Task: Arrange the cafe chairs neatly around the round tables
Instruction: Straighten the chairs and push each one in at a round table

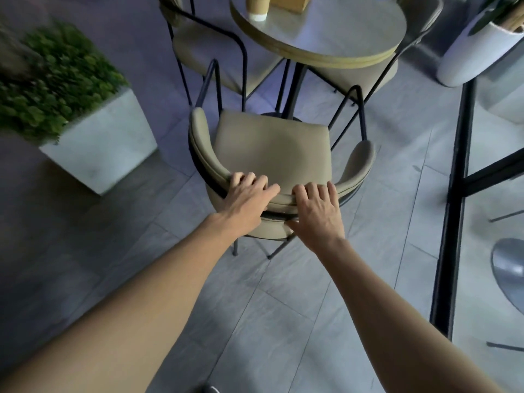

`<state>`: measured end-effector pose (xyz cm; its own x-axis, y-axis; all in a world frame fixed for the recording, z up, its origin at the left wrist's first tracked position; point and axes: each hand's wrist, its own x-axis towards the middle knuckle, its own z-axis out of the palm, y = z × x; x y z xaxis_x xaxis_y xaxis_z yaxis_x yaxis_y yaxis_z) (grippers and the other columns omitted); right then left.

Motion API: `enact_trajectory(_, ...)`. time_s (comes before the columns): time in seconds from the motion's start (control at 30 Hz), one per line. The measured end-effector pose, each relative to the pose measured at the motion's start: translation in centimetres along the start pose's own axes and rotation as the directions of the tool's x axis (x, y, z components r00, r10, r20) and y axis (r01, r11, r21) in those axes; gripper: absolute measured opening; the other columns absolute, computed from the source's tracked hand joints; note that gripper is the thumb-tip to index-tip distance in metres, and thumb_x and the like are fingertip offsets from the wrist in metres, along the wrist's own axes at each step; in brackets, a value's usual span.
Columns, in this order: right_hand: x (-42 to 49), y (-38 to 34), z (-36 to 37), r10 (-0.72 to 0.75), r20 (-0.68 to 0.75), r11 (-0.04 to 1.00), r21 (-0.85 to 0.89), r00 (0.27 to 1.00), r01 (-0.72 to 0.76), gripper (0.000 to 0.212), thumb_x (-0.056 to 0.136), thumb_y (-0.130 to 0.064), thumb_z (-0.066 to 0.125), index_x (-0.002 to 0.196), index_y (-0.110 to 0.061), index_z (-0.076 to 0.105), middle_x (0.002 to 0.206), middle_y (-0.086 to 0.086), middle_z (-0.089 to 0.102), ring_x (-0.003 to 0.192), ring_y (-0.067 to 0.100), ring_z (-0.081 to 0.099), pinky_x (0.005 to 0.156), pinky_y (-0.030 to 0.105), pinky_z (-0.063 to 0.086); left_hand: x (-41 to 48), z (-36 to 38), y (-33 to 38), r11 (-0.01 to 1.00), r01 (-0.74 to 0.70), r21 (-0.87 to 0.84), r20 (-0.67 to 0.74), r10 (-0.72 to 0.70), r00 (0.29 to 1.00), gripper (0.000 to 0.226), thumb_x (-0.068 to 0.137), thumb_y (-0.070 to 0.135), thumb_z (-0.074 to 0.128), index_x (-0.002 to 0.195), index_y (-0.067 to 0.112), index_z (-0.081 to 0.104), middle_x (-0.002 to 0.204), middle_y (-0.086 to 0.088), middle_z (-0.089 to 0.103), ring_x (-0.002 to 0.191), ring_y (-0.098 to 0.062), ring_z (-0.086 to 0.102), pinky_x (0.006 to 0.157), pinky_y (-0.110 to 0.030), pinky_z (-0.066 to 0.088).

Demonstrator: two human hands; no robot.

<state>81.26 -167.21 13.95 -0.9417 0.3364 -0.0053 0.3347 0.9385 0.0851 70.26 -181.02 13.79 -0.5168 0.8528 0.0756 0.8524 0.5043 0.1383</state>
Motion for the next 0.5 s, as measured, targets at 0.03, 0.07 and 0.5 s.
enact_trajectory(0.03,0.0,-0.1,0.0,0.01,-0.003,1.0,-0.007,1.0,-0.011,0.065,0.07,-0.049,0.081,0.118,-0.017,0.051,0.11,0.005,0.056,0.109,0.029,0.052,0.118,0.048,0.023,0.1,-0.1,0.0,1.0,-0.005,0.0,0.0,0.005,1.0,0.034,0.085,0.008,0.063,0.112,0.023,0.05,0.107,-0.002,0.052,0.1,-0.027,0.047,0.087,-0.043,0.032)
enact_trajectory(0.07,0.1,-0.1,0.0,0.013,-0.011,1.0,-0.021,1.0,-0.013,0.065,0.07,-0.049,0.082,0.117,-0.016,0.052,0.109,0.006,0.057,0.108,0.029,0.053,0.117,0.047,0.025,0.1,-0.1,0.1,1.0,-0.007,0.003,0.001,0.007,1.0,0.034,0.084,0.007,0.063,0.111,0.023,0.05,0.107,-0.002,0.051,0.1,-0.027,0.047,0.087,-0.043,0.031)
enact_trajectory(0.5,-2.3,5.0,0.1,0.029,-0.008,1.0,-0.012,1.0,-0.029,0.064,0.064,-0.051,0.085,0.108,-0.017,0.055,0.097,0.005,0.055,0.092,0.028,0.05,0.098,0.042,0.038,1.5,0.6,5.6,0.999,-0.039,-0.005,-0.017,0.039,0.999,0.036,0.078,0.0,0.062,0.103,0.022,0.049,0.105,-0.002,0.05,0.099,-0.028,0.046,0.086,-0.043,0.027)
